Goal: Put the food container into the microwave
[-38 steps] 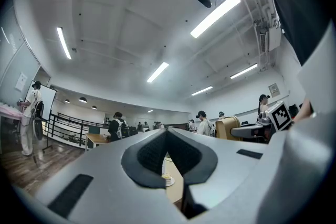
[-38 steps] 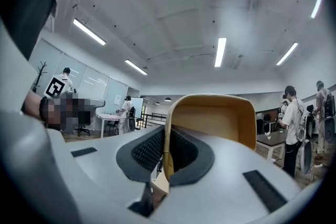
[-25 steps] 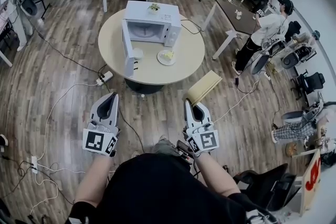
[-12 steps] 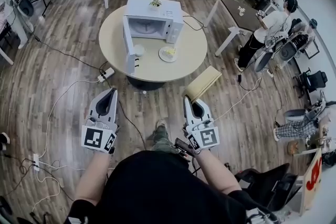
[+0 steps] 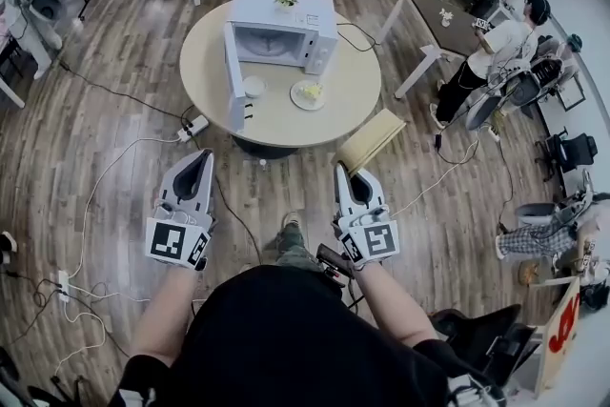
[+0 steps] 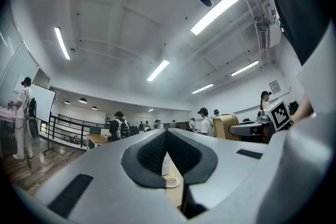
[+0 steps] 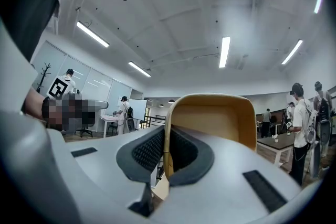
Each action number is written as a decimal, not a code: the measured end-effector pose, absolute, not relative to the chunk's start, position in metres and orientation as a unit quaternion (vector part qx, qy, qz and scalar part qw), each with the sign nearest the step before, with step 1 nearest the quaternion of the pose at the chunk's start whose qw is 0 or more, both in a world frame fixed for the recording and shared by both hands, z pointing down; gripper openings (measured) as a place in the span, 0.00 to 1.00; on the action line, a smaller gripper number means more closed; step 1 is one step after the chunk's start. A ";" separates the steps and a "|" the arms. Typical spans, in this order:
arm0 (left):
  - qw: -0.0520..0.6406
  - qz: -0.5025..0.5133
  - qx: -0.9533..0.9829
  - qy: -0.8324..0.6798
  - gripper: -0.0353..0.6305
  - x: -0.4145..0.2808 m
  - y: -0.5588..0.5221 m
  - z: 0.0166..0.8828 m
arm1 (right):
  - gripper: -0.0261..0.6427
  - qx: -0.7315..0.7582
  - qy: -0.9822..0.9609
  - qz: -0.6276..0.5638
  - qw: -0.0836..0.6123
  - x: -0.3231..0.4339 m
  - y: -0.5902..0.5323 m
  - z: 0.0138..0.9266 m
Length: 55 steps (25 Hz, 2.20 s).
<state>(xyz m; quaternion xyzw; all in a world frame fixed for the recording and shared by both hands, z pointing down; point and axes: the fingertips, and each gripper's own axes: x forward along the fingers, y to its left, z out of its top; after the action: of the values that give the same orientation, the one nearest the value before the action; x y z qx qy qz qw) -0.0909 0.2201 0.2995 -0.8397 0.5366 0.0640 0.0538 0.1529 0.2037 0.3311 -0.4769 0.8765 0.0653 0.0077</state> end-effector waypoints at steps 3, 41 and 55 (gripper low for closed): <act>0.052 0.062 -0.838 0.539 0.08 -0.090 0.209 0.302 | 0.08 -0.474 0.878 0.066 0.007 0.154 0.190 0.331; 0.043 0.027 -0.810 0.584 0.08 -0.051 0.014 0.313 | 0.08 -0.409 0.911 0.058 -0.009 0.170 -0.027 0.352; 0.056 0.017 -0.795 0.604 0.08 -0.003 -0.042 0.317 | 0.08 -0.366 0.928 0.073 -0.002 0.206 -0.089 0.361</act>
<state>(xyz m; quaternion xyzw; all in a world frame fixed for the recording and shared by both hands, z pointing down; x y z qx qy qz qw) -0.0029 -0.0420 0.3170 -0.7948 0.6041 0.0169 0.0559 0.2057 -0.0889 0.3611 -0.3657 0.9278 0.0735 -0.0024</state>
